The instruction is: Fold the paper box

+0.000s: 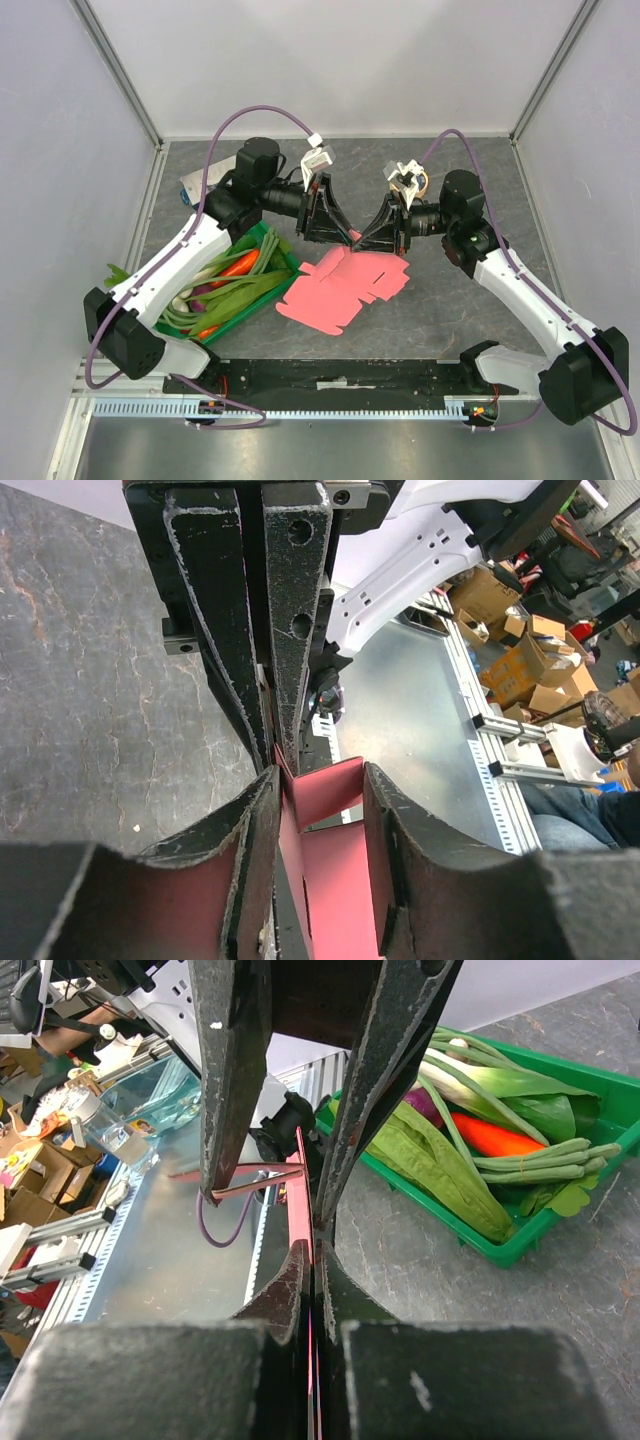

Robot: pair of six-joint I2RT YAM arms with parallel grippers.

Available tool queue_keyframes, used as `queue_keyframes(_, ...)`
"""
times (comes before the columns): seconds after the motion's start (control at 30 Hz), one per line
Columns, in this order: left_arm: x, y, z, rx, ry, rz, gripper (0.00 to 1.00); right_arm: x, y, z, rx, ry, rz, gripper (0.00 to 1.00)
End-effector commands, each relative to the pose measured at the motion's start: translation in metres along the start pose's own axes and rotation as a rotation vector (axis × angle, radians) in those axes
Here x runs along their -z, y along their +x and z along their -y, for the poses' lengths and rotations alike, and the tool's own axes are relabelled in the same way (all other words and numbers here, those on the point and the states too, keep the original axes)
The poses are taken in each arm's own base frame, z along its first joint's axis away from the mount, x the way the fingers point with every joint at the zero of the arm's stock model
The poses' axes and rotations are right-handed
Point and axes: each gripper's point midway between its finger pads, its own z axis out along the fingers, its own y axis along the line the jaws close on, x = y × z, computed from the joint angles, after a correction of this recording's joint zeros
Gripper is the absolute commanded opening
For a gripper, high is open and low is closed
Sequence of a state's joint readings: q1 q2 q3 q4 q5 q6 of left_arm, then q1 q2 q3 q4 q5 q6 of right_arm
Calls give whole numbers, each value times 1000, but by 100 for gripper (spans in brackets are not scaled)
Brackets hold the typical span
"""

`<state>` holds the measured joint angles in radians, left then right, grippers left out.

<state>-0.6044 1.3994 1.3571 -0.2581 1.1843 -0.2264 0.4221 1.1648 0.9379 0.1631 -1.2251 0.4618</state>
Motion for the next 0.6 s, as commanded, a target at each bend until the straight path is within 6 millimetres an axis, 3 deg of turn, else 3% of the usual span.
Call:
queue_keyframes(0.0, -7, 0, 5, 20, 36, -22, 42, -1, -25, -9, 90, 8, 58, 0)
queue_keyframes(0.2, -8, -1, 2, 11, 24, -21, 24, -1, -25, -13, 100, -2, 59, 0)
queue_keyframes(0.3, -7, -2, 0, 3, 12, -18, 12, -1, -23, -14, 104, -5, 57, 0)
queue_keyframes(0.33, -7, -2, 2, -3, 17, -18, 4, -1, -23, -14, 107, -5, 58, 0)
queue_keyframes(0.57, -2, -10, 5, -8, -13, 6, 2, -1, -19, -11, 112, 1, 49, 0)
